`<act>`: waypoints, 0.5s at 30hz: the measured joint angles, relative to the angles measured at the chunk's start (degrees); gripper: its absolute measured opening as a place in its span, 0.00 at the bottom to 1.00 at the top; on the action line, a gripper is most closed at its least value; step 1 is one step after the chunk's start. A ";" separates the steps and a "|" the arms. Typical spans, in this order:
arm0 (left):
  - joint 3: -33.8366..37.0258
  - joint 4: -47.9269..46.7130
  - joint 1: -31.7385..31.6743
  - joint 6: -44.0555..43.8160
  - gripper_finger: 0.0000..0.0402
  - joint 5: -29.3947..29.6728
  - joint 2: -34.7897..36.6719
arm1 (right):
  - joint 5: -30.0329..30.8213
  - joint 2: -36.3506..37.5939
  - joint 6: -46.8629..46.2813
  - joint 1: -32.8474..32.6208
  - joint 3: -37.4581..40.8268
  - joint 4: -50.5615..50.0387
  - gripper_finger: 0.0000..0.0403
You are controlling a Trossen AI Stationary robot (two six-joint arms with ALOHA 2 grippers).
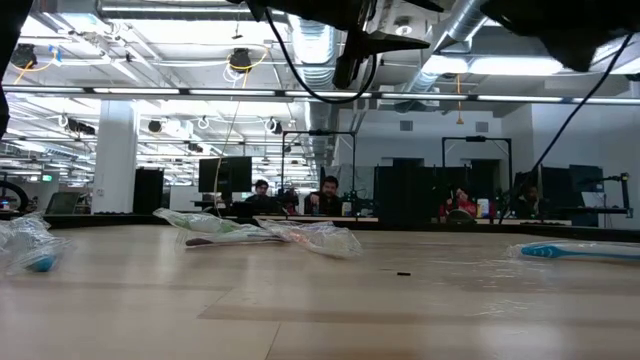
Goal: Pick & Place toothbrushing station
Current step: Put the top orange toothbrush into the black organizer
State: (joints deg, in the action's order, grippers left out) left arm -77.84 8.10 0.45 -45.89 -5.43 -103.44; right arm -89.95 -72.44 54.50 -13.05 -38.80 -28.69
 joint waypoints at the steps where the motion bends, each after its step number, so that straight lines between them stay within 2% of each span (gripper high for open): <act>1: 0.00 0.00 0.00 0.26 0.42 0.01 0.00 | -0.02 0.00 -1.86 0.45 -1.06 0.00 0.31; 10: 0.00 0.00 -0.76 0.69 0.42 -0.45 0.00 | -0.15 0.02 -24.82 5.57 -10.89 0.04 0.31; 15: 0.00 -0.65 -1.38 2.52 0.42 -3.24 0.00 | -0.09 0.04 -38.62 8.99 -13.47 0.04 0.29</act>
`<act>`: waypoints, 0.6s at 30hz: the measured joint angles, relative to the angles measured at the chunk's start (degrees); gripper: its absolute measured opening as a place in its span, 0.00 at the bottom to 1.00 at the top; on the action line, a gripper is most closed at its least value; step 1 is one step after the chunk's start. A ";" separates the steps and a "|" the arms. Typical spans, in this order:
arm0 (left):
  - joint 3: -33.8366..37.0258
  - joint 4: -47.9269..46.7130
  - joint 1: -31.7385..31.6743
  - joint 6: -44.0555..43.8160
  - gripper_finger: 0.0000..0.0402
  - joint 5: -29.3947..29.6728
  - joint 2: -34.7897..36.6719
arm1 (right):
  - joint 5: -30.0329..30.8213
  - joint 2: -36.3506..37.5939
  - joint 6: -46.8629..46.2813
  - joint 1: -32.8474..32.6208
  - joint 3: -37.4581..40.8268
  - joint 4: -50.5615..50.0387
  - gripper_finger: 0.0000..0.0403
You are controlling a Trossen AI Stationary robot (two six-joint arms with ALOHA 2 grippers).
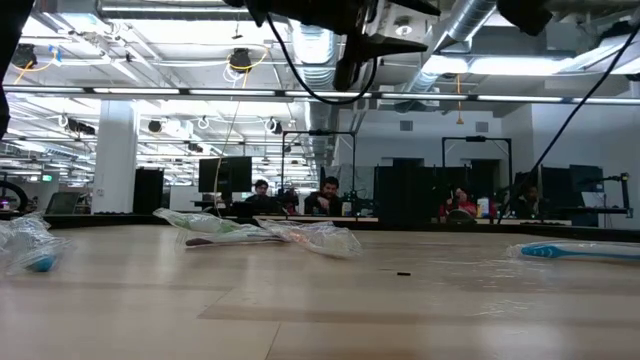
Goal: Pick & Place toothbrushing station
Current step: Put the top orange toothbrush into the black organizer
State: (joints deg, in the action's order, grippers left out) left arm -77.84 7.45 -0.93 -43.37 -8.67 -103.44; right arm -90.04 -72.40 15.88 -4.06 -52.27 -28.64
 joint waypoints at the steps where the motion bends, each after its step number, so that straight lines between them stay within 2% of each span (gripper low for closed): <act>1: 0.00 -0.29 -0.20 0.34 0.42 -0.66 0.00 | 0.03 0.00 -2.84 0.74 -0.19 0.00 0.28; 6: 0.00 -1.49 -2.09 1.21 0.42 -4.80 0.00 | 1.11 0.15 -15.45 3.65 -0.41 -0.04 0.25; 13: 0.00 -1.92 -5.29 4.02 0.42 -15.43 0.00 | 12.60 0.15 -28.51 7.68 -0.41 0.03 0.20; 18: 0.00 -2.43 -6.88 7.20 0.42 -20.34 0.00 | 21.51 1.02 -35.42 10.26 -0.41 0.54 0.17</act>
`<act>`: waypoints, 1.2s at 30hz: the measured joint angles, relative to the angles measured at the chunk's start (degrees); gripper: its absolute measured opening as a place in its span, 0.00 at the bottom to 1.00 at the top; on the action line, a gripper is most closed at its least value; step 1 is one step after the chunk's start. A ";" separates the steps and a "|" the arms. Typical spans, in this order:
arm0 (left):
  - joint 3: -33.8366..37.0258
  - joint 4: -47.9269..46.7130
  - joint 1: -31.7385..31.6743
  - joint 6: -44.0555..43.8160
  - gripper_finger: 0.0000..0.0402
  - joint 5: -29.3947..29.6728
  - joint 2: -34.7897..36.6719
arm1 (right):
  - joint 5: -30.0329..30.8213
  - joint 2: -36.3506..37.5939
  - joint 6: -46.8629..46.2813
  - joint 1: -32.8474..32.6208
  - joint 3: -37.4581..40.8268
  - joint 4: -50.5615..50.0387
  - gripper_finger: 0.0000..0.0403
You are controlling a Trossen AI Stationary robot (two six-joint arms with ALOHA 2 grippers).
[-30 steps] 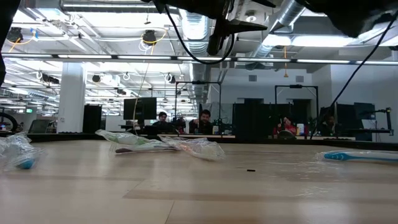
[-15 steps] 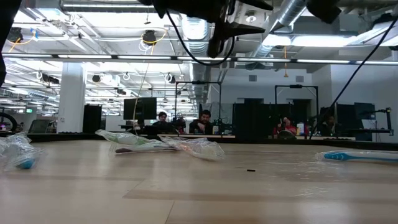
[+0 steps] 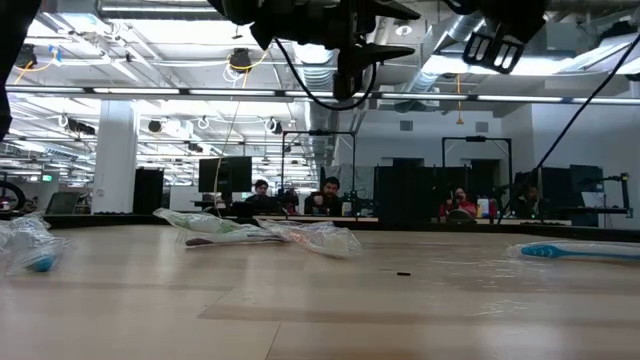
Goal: Pick & Place toothbrushing station
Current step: Put the top orange toothbrush into the black organizer
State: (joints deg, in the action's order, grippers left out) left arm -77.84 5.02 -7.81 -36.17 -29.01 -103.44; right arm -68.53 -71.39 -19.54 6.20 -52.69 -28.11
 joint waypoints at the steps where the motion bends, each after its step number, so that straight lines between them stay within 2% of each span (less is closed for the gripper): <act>1: 0.00 -0.19 -0.27 0.70 0.42 -0.29 0.00 | 2.00 0.34 -1.33 0.43 -0.01 0.33 0.17; 14: 0.00 -4.18 -1.40 4.04 0.41 -0.99 0.00 | 26.89 9.36 -17.54 2.59 -0.02 0.65 0.06; 20: 0.00 -5.86 -1.40 4.45 0.36 -0.96 0.00 | 39.17 12.81 -21.00 1.67 -0.02 0.80 0.01; 22: 0.00 -6.31 -1.39 4.50 0.33 -0.94 0.00 | 40.36 13.04 -21.02 1.01 -0.02 0.81 0.01; 30: 0.00 -6.51 -1.16 6.55 0.20 -0.92 0.00 | 38.54 13.02 -24.74 -3.80 -0.02 3.56 0.02; 36: 0.00 -6.69 -1.16 7.53 0.05 -0.95 0.00 | 37.29 13.02 -30.88 -3.98 -0.02 2.42 0.00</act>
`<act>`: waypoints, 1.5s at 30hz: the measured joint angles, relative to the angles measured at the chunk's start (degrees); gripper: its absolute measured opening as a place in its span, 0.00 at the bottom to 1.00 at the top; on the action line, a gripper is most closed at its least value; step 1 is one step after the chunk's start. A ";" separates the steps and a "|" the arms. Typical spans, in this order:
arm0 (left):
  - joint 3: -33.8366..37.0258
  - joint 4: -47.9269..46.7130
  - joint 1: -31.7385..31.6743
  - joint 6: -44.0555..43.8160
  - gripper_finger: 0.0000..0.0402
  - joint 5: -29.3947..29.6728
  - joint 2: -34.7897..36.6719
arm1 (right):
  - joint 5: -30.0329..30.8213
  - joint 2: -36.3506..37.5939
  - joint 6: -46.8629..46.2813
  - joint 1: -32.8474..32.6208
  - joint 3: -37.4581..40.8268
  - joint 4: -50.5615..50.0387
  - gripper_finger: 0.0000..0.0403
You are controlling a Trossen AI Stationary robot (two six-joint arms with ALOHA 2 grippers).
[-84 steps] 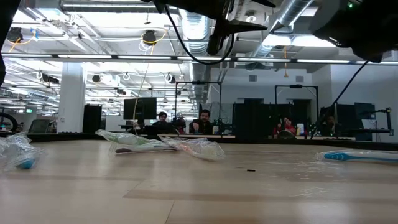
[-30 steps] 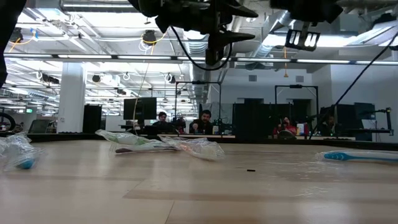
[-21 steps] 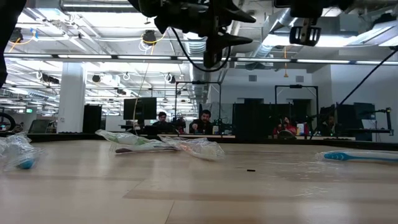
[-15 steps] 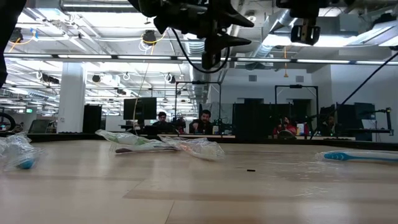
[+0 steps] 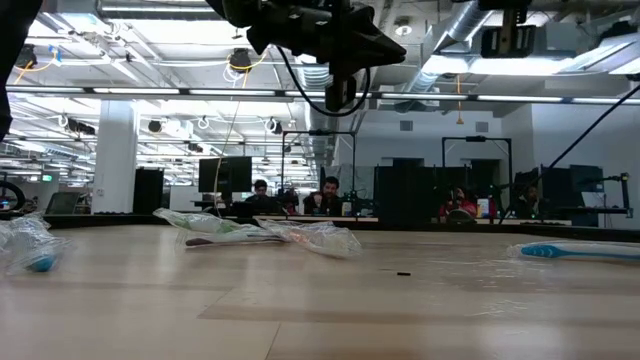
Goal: Pick & Place toothbrushing station
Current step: Put the top orange toothbrush into the black organizer
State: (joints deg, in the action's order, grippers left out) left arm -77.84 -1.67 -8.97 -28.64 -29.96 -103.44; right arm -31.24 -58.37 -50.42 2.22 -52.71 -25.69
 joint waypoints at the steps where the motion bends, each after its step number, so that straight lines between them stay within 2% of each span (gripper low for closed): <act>1: 0.00 -0.01 0.00 0.19 0.03 -0.06 0.00 | 0.05 0.01 -0.28 -0.12 0.00 -0.01 0.00; 10: 0.00 -0.13 0.25 0.33 0.00 -0.36 0.00 | 7.47 1.66 -3.21 -2.35 -0.05 -1.51 0.00; 16: 0.00 -0.87 0.46 0.33 0.00 -0.41 0.00 | 20.31 3.92 -3.65 -5.44 -0.02 -6.23 0.00; 22: 0.00 -1.01 0.44 0.33 0.00 -0.39 0.00 | 30.02 6.28 -3.36 -9.10 -0.02 -9.07 0.00; 29: 0.00 -1.52 0.44 0.36 0.00 -0.35 0.12 | 45.27 7.98 -4.42 -14.76 -0.02 -10.65 0.00; 32: -0.03 -4.26 0.44 2.67 0.00 1.91 1.46 | 49.41 7.95 -5.13 -16.35 -0.02 -10.98 0.00; 39: 0.00 -19.32 0.44 9.28 0.00 13.70 8.28 | 50.70 7.11 -5.17 -17.38 0.02 -12.58 0.00; 45: -0.01 -27.42 0.62 9.33 0.00 16.95 13.31 | 49.02 7.06 -4.51 -17.33 0.04 -13.52 0.00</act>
State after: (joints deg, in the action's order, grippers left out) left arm -77.85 -29.09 -8.35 -19.31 -13.01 -90.13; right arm 17.78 -51.31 -54.93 -15.11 -52.66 -39.21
